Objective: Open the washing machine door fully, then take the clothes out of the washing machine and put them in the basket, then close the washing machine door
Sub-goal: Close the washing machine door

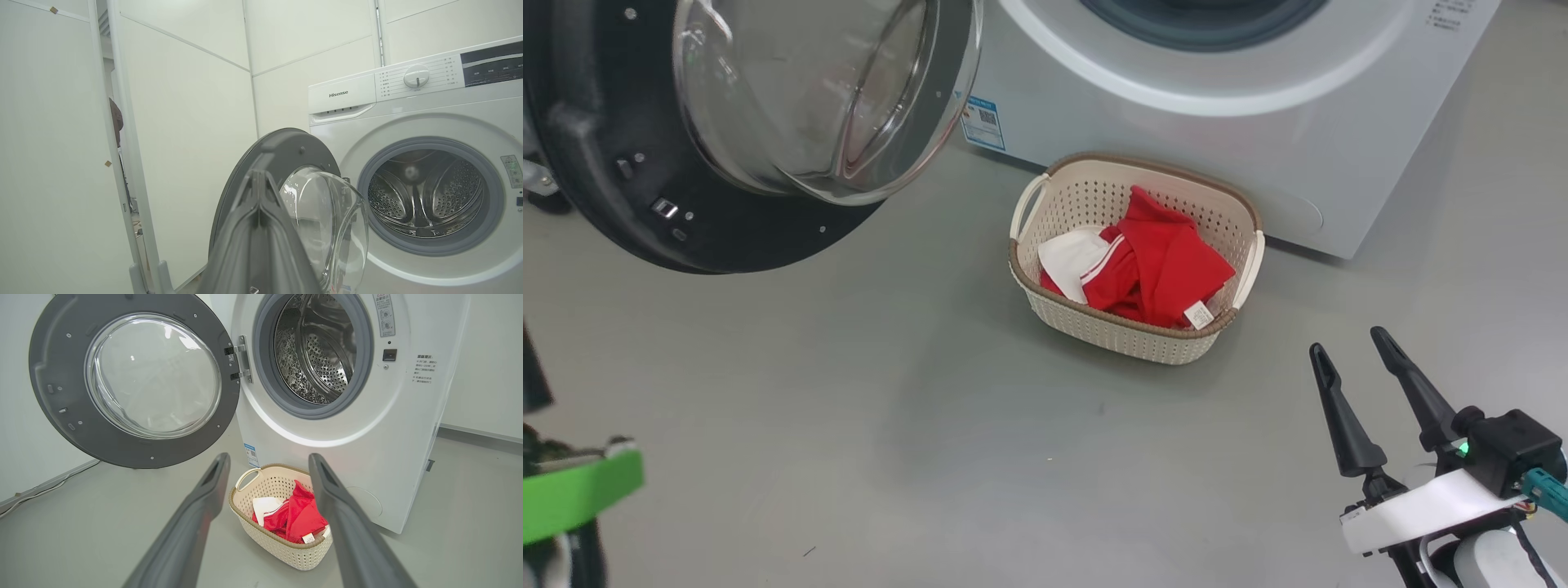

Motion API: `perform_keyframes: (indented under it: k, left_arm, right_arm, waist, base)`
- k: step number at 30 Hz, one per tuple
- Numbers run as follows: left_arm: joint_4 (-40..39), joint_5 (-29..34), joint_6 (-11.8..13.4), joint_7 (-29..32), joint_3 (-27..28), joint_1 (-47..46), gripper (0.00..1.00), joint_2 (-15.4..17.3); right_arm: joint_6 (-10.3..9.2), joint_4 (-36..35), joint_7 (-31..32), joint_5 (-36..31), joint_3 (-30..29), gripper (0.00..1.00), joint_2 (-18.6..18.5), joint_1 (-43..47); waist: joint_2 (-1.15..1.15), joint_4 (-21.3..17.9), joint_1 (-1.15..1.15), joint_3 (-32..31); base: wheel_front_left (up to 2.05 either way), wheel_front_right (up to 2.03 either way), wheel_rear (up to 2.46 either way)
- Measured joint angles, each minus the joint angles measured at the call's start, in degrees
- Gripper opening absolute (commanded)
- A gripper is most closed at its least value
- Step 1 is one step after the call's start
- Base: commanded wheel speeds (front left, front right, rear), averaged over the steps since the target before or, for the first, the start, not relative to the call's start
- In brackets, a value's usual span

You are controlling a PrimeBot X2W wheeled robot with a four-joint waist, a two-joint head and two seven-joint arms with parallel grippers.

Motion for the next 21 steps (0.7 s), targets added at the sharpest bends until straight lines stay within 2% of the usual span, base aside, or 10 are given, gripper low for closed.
perform_keyframes:
  k: [3, 8, 16, 21]
  left_arm:
    - [-0.8, -2.2, -0.2, 2.4, 3.3, -3.9, 0.0, 2.0]
    - [0.9, -9.7, -0.2, 7.4, 8.6, -11.0, 0.0, 2.7]
    - [11.2, -17.9, 0.4, 14.9, 19.9, -21.0, 0.0, 5.4]
    - [16.5, -20.2, 0.4, 18.3, 24.3, -24.0, 0.0, 6.3]
  right_arm:
    - [0.0, -1.0, 0.0, 0.0, 0.0, 1.0, -1.4, -0.3]
    - [0.0, -2.1, 0.0, 0.1, 0.2, 1.0, -3.5, -2.1]
    - [0.0, -2.9, 0.0, 1.2, 1.1, 1.0, -5.4, -3.8]
    - [0.0, -2.9, 0.0, 1.4, 1.4, 1.0, -5.9, -4.3]
  waist:
    - [0.0, -0.9, 0.0, 1.9]
    - [0.0, -2.9, 0.0, 4.7]
    - [0.0, -7.0, 0.0, 7.6]
    - [0.0, -9.0, 0.0, 8.6]
  base:
    - [0.0, 0.0, 0.0]
    - [0.0, 0.0, 0.0]
    - [0.0, 0.0, 0.0]
    - [0.0, 0.0, 0.0]
